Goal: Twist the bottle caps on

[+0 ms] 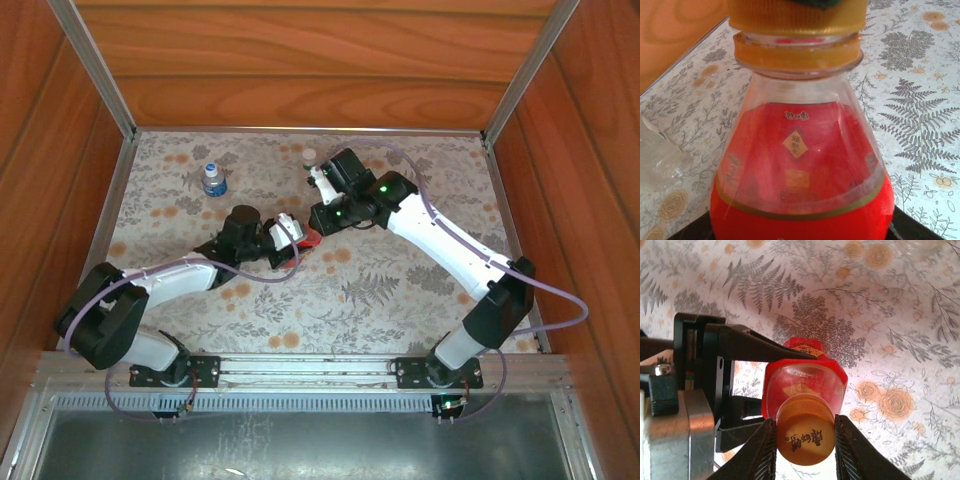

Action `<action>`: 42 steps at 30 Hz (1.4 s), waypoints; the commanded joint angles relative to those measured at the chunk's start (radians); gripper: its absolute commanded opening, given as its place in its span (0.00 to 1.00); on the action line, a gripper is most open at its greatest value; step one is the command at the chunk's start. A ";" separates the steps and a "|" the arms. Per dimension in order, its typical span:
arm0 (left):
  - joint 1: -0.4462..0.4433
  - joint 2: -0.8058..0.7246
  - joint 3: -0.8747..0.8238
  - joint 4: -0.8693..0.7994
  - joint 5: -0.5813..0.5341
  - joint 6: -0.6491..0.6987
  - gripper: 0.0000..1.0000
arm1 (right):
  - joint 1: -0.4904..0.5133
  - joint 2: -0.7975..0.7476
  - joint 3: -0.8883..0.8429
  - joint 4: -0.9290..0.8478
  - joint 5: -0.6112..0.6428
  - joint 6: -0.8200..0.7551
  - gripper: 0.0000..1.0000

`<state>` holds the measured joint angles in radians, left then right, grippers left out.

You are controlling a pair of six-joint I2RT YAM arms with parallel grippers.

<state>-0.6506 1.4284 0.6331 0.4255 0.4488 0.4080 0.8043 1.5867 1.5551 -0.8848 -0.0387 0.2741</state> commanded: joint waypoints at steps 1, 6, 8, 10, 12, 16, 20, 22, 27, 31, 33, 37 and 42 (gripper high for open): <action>0.008 0.006 0.043 0.047 0.059 -0.007 0.50 | 0.010 -0.015 -0.041 -0.028 0.001 0.032 0.12; 0.024 -0.005 0.035 0.047 0.120 -0.040 0.50 | -0.006 -0.096 -0.072 0.022 0.005 -0.262 0.42; 0.027 -0.011 0.024 0.046 0.143 -0.046 0.50 | -0.018 -0.144 -0.094 0.049 -0.019 -0.373 0.47; 0.034 -0.013 0.012 0.047 0.176 -0.064 0.50 | -0.034 -0.230 -0.164 0.127 -0.056 -0.503 0.50; 0.036 -0.018 0.000 0.047 0.193 -0.067 0.50 | -0.046 -0.295 -0.218 0.188 -0.065 -0.593 0.52; 0.036 -0.038 -0.024 0.047 0.188 -0.035 0.50 | -0.053 -0.370 -0.277 0.159 -0.177 -0.925 0.58; 0.035 -0.045 -0.036 0.046 0.167 0.020 0.50 | -0.054 -0.338 -0.232 0.110 -0.142 -1.117 0.60; 0.035 -0.039 -0.044 0.045 0.171 0.062 0.50 | -0.053 -0.312 -0.203 0.083 -0.142 -1.222 0.60; 0.034 -0.039 -0.047 0.041 0.167 0.120 0.50 | -0.043 -0.250 -0.166 0.063 -0.089 -1.376 0.59; 0.033 -0.054 -0.053 0.033 0.156 0.137 0.50 | -0.034 -0.198 -0.152 0.056 -0.081 -1.443 0.59; 0.033 -0.059 -0.057 0.032 0.150 0.142 0.50 | -0.031 -0.172 -0.132 0.045 -0.106 -1.449 0.59; 0.034 -0.060 -0.059 0.028 0.144 0.144 0.50 | -0.024 -0.123 -0.093 0.026 -0.137 -1.464 0.57; 0.033 -0.062 -0.062 0.027 0.141 0.149 0.50 | -0.013 -0.078 -0.053 0.005 -0.168 -1.462 0.51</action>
<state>-0.6209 1.3853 0.5869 0.4522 0.5884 0.5274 0.7788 1.4902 1.4727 -0.8482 -0.1646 -1.1152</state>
